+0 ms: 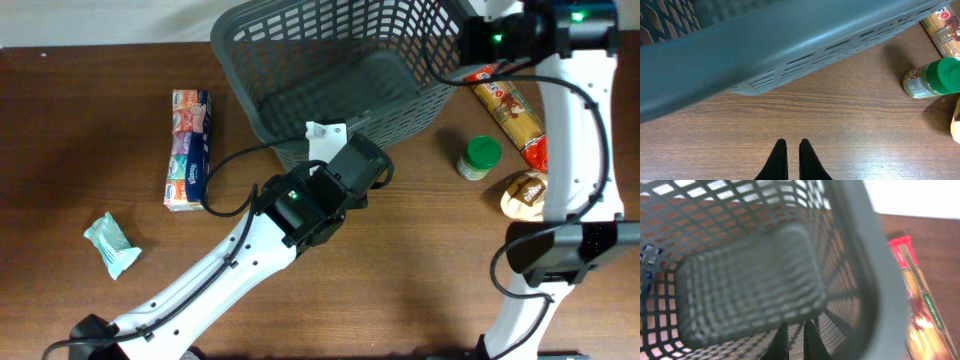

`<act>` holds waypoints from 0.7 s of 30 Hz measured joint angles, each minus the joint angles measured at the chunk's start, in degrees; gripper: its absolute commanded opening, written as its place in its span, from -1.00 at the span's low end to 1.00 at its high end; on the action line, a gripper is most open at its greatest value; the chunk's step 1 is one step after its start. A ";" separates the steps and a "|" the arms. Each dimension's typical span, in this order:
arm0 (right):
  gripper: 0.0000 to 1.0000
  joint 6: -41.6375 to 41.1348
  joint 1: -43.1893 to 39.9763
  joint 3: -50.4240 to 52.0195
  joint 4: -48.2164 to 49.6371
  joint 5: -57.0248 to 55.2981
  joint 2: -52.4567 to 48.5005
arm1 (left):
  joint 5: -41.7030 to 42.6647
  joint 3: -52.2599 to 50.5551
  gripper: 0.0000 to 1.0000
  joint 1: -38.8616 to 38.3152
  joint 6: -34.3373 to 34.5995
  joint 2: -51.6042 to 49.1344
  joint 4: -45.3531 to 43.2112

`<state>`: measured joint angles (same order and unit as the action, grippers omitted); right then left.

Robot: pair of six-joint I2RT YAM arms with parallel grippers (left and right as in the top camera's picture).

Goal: Pack container
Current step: 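Grasp the gray basket rim with left and right grippers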

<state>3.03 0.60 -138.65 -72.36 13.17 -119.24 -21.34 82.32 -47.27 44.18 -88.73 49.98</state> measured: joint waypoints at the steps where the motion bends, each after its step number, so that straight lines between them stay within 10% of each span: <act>1: -0.92 0.22 0.76 0.13 1.29 0.04 -0.42 | 0.02 0.00 -0.97 0.00 -0.02 0.00 0.02; 21: -0.92 0.70 3.56 0.13 0.63 -2.51 -0.85 | -1.27 0.00 -0.96 2.23 -0.20 0.00 -0.07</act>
<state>3.73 4.16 -138.52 -71.72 10.66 -120.09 -22.61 82.32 -45.04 43.99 -88.73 49.91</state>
